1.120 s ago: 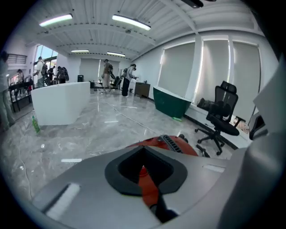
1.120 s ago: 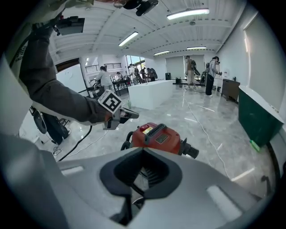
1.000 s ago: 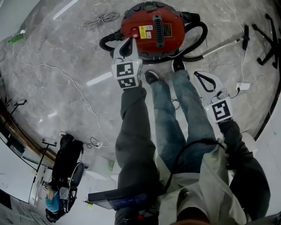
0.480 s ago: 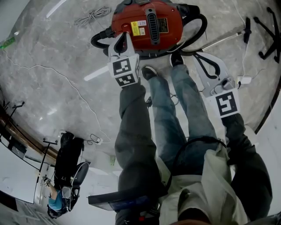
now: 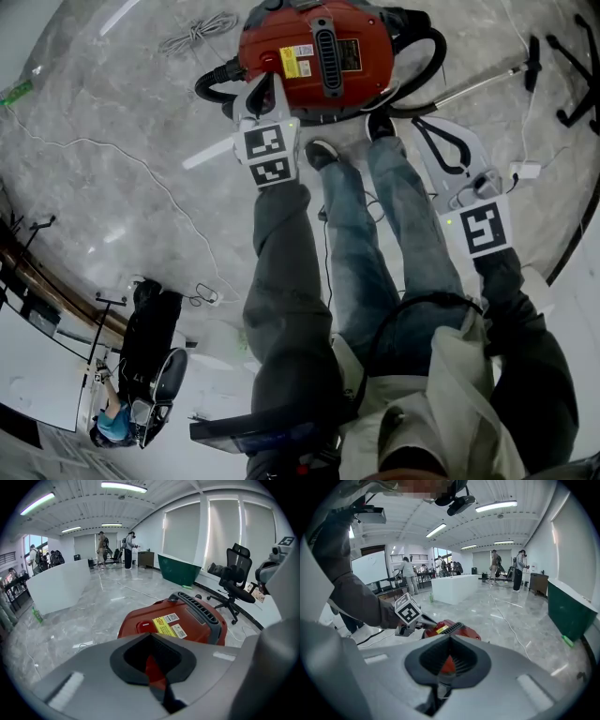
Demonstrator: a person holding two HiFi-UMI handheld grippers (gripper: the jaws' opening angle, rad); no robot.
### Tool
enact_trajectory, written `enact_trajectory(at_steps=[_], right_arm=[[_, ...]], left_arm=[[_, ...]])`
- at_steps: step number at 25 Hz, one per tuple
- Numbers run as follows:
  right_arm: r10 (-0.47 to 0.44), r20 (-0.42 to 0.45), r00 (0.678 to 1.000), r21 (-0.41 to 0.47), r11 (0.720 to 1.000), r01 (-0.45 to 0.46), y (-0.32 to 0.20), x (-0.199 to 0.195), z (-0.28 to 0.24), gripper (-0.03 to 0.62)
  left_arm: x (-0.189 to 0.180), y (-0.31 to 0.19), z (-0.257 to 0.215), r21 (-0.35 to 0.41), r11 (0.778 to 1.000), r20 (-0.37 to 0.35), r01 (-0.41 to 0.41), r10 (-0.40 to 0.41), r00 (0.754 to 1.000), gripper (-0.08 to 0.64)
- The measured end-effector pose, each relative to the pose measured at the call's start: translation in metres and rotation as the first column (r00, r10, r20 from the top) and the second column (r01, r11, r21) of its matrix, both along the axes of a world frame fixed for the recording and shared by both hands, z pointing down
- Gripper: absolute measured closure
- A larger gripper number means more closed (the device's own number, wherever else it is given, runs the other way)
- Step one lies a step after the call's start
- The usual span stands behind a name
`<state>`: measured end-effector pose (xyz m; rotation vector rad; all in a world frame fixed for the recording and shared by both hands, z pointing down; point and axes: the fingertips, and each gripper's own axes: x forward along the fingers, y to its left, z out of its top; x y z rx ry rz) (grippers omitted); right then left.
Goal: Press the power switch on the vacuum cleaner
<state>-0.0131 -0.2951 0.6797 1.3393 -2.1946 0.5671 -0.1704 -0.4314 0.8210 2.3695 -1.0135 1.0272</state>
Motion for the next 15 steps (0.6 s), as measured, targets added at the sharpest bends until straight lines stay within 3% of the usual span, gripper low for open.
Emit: enact_trajectory(at_steps=[5,10,15], right_arm=[[-0.010,-0.007,1.000,-0.009,1.000,0.010,0.001,0.002,0.000,0.592],[0.007,-0.011,1.000,-0.030,1.000,-0.007,0.007,0.007,0.007,0.592],[0.018,-0.004,1.000,-0.031,0.999,-0.018,0.008,0.007,0.006,0.591]], left_arm=[[0.004,0.000,-0.003,0.028,0.998,0.038,-0.062,0.061,0.997,0.557],[0.011,-0.017,-0.016,0.078,0.996,0.002,-0.039,0.038,0.999,0.557],[0.012,-0.030,-0.018,0.086,0.995,0.027,-0.051,0.049,0.998,0.557]])
